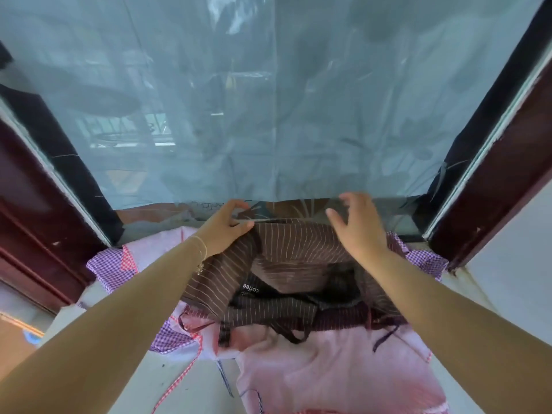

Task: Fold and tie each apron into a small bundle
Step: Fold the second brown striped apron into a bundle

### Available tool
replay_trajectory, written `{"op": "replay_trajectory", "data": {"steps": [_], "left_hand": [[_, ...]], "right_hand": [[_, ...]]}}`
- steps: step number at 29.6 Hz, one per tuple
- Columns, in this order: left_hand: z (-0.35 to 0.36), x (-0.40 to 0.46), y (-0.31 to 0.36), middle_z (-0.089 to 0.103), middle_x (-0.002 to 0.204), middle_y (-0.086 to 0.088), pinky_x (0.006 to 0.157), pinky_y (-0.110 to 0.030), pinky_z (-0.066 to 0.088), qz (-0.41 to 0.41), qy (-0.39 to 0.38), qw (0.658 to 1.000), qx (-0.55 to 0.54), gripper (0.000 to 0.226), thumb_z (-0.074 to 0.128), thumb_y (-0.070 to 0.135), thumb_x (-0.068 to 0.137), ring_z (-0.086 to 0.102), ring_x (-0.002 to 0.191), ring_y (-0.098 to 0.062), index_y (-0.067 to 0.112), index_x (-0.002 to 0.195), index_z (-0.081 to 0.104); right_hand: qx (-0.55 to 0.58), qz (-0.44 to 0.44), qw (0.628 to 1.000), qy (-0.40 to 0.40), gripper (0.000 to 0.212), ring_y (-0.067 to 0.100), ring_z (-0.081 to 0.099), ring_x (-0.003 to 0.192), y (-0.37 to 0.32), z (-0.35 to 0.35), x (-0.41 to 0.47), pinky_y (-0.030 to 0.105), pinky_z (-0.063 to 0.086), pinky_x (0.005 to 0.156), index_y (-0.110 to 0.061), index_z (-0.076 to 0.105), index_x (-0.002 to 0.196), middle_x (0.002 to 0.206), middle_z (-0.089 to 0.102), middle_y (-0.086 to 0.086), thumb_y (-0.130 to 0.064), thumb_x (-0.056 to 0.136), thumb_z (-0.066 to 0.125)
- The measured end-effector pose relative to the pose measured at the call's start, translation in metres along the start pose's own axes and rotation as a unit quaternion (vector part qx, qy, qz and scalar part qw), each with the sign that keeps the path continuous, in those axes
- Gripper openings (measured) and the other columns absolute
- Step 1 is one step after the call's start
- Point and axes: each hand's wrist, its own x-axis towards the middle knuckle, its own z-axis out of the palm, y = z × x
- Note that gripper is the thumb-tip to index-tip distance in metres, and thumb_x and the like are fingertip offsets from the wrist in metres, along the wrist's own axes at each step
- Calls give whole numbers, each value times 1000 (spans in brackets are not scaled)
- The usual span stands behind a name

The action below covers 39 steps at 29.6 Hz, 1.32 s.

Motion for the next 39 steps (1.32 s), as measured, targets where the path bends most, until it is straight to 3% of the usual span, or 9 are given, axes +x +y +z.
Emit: {"op": "replay_trajectory", "data": {"steps": [5, 9, 14, 18, 23, 28, 32, 36, 39], "left_hand": [[12, 16, 28, 57, 83, 0, 69, -30, 47, 18, -16, 998, -55, 12, 43, 22, 101, 55, 79, -19, 29, 94, 50], [-5, 15, 40, 56, 84, 1, 72, -26, 47, 9, -88, 992, -94, 23, 39, 28, 103, 54, 77, -13, 23, 87, 55], [-13, 10, 44, 58, 103, 8, 81, -29, 46, -9, -133, 940, 314, 63, 55, 71, 77, 58, 90, -13, 25, 118, 41], [0, 15, 46, 49, 119, -2, 97, -45, 37, 59, 18, 838, 542, 72, 48, 78, 75, 48, 111, -26, 21, 119, 46], [-6, 30, 63, 53, 117, -8, 88, -39, 41, 65, 154, 892, 421, 29, 50, 29, 86, 50, 108, -31, 16, 106, 66], [-44, 39, 43, 65, 103, -10, 80, -36, 50, -59, 164, 907, 385, 24, 50, 13, 84, 60, 95, -32, 17, 98, 70], [-56, 41, 11, 60, 104, -12, 80, -39, 47, -120, 92, 918, 367, 27, 43, 5, 89, 56, 93, -32, 11, 112, 53], [-59, 30, -18, 59, 102, -17, 72, -34, 46, -197, 35, 898, 393, 36, 42, 2, 94, 59, 92, -31, -3, 130, 36], [-64, 23, -39, 61, 100, -6, 72, -27, 52, -232, -6, 868, 439, 43, 47, 14, 97, 61, 88, -21, 12, 139, 41]], "right_hand": [[-72, -316, 940, -109, 68, 19, 56, 108, -33, 50, -60, 32, 51, 91, -14, 42, 135, 124, 53, 6, -56, 83, 56], [47, -110, 991, -60, 33, 9, 59, 91, -31, 53, -41, 27, 54, 80, -14, 52, 125, 113, 58, 0, -28, 95, 51], [174, 36, 972, -152, 30, 3, 51, 64, -45, 25, 3, 11, 40, 53, -9, 48, 129, 92, 56, -10, -21, 104, 36], [242, 68, 942, -221, 25, 19, 56, 73, -77, 3, 31, 25, 45, 65, -15, 55, 122, 96, 66, 12, -23, 102, 42], [314, 63, 918, -235, 13, 19, 64, 95, -91, -25, 51, 36, 52, 90, -24, 61, 101, 103, 66, 2, -22, 89, 65], [-132, -15, 957, -259, 19, 23, 55, 87, -45, -40, 62, 28, 40, 68, -8, 62, 103, 99, 60, 8, -5, 88, 51], [-253, 98, 947, -171, 16, 22, 54, 73, 12, -44, 58, 28, 40, 59, -7, 63, 92, 84, 56, 6, -9, 89, 47], [-62, 205, 973, -82, 30, 29, 58, 98, 56, -41, 54, 32, 44, 79, -9, 66, 108, 113, 63, 12, -2, 90, 43], [191, 317, 928, 33, 41, 29, 57, 103, 63, -36, 54, 28, 48, 77, -9, 66, 116, 123, 61, 15, 6, 91, 37]]}}
